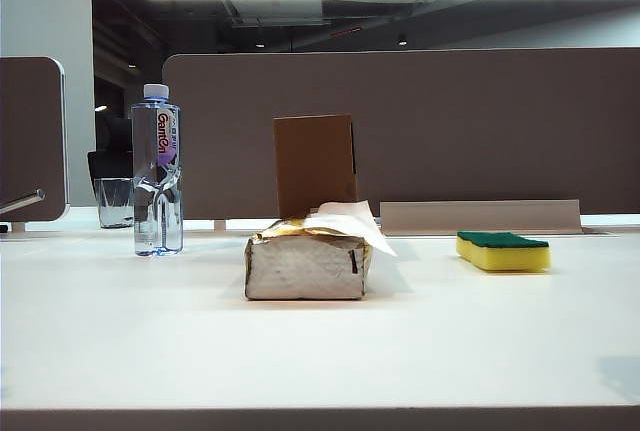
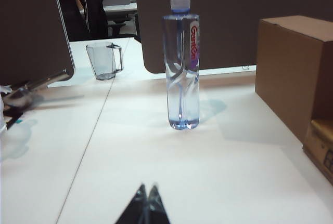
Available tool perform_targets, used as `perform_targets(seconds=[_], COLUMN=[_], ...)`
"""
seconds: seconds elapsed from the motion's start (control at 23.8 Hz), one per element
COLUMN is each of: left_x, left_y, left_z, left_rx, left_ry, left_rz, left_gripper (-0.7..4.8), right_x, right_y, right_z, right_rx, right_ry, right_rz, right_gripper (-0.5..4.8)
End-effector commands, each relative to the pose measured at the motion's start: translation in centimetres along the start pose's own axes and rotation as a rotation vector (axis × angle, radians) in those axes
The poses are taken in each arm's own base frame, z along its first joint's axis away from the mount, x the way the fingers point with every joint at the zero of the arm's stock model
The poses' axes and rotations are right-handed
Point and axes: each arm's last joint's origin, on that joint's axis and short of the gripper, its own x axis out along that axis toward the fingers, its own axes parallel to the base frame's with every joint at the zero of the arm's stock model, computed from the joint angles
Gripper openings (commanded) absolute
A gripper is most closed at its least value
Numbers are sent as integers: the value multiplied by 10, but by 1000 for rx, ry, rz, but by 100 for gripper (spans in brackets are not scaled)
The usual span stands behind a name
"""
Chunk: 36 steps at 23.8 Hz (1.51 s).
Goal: Move the sponge from right to left to wipe the table, avoiding obstacles on the table, and finally reaching the bottle of mineral water.
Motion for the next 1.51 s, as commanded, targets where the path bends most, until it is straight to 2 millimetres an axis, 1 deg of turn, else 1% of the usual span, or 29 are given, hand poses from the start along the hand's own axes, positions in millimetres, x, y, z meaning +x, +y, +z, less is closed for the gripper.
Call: perform_targets(seconds=[0.04,0.08,0.13,0.17,0.21,0.29,0.42,0.5,0.63,0.67,0.84,0.92,1.01,1.09,1.13,1.22,1.26,1.3,1.34,1.39,1.43,1.47,1.51], left_x=[-1,-1,-2,-2,-3,-5,-10,-13,-21,-25,-29,-30,-30,-30,-31,-32,-31,-31,-31,-30,-29,-28,-25], left_y=[1,1,1,1,1,0,-1,-1,-2,-3,-5,-6,-6,-6,-7,-8,-7,-7,-7,-6,-6,-5,-5], left_z=[10,13,15,18,22,29,44,52,69,75,82,82,83,83,84,90,92,97,100,106,109,113,117], left_rx=[-107,-159,-174,-172,-171,-170,-171,-175,-210,-227,-305,-324,-324,-370,-405,-401,-400,-398,-391,-386,-376,-357,-353], left_ry=[-75,-84,-89,-94,-97,-84,-66,-56,-41,-32,-6,-3,-3,6,13,16,16,16,14,14,14,13,21], left_rz=[-1,-6,-11,-23,-37,-69,-130,-160,-238,-273,-356,-401,-413,-420,-427,-488,-493,-504,-507,-507,-506,-507,-513], left_gripper=[0,37,65,83,95,95,131,131,133,158,161,161,161,162,162,163,163,182,215,305,322,323,323], right_x=[-1,-2,-3,-4,-5,-9,-17,-21,-33,-37,-43,-45,-45,-44,-43,-35,-32,-26,-22,-14,-10,-2,2], right_y=[0,0,-1,-1,-1,-2,-2,-3,-4,-4,-4,-4,-4,-5,-5,-6,-6,-6,-5,-5,-4,-4,-4], right_z=[5,11,14,17,24,35,51,59,83,91,101,106,110,120,130,148,154,161,165,172,174,178,180], right_rx=[1,1,0,0,0,0,0,0,-2,-2,23,131,135,137,138,175,190,197,198,203,205,211,216], right_ry=[-28,-44,-53,-64,-83,-112,-95,-86,-142,-168,-189,-115,-73,-25,5,42,52,72,84,111,128,170,198], right_rz=[0,-2,-2,-3,-6,-8,-8,-8,-10,-9,16,24,25,27,27,38,53,85,105,147,166,190,199], right_gripper=[-6,-5,-6,-6,-6,-6,-6,-6,-6,-6,-6,-5,-5,-3,5,64,84,104,115,121,122,127,149])
